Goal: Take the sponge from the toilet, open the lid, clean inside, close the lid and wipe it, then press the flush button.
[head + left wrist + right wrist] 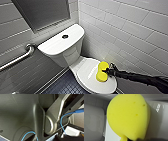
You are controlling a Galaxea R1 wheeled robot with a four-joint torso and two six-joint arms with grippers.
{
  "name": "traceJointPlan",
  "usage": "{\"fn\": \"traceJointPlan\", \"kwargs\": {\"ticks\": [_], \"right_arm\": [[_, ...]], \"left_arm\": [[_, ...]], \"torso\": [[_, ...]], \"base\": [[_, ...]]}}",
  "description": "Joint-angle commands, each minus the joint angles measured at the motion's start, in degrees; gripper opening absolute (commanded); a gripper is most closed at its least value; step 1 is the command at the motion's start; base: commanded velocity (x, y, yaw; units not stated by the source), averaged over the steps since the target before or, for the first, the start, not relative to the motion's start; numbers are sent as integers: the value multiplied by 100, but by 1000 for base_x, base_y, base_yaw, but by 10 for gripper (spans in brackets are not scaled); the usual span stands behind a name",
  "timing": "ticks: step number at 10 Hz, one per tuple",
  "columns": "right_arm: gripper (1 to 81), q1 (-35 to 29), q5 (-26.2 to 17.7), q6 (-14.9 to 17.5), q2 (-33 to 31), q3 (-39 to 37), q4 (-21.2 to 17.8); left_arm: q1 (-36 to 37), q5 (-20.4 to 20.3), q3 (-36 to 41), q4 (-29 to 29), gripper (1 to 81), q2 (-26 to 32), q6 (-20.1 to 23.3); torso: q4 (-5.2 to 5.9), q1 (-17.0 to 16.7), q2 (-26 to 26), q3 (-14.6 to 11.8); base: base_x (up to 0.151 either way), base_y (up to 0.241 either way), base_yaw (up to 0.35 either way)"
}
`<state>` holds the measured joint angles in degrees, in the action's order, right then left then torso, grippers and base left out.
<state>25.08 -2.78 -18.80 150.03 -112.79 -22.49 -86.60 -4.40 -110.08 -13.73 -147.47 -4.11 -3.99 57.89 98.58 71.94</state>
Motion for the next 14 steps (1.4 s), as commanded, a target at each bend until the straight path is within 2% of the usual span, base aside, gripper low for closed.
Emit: {"fn": "traceJointPlan", "kwargs": {"ticks": [1,4,8,10,11,13,14], "right_arm": [[10,36,348,-212,-1148,1093,-80],[10,730,865,-212,-1937,1812,-72],[10,2223,1797,-194,-3045,2736,-10],[10,2937,2246,-150,-3616,3316,288],[10,3148,2299,-142,-3888,3631,447],[10,3246,2143,-64,-4389,4386,771],[10,3141,1834,139,-4532,4556,825]], "left_arm": [[-195,449,118,-78,811,68,50],[-195,449,118,-78,811,68,50],[-195,440,153,-201,811,50,50],[-195,440,153,-201,811,42,50],[-195,440,162,-244,811,33,50],[-178,440,171,-280,811,24,50],[-169,440,171,-280,811,15,50]], "torso": [[0,0,-2,0],[0,0,0,0],[0,0,0,0],[0,0,2,0],[0,0,2,0],[0,0,2,0],[0,0,2,0]], "base": [[0,0,0],[0,0,0],[0,0,0],[0,0,0],[0,0,0],[0,0,0],[0,0,0]]}}
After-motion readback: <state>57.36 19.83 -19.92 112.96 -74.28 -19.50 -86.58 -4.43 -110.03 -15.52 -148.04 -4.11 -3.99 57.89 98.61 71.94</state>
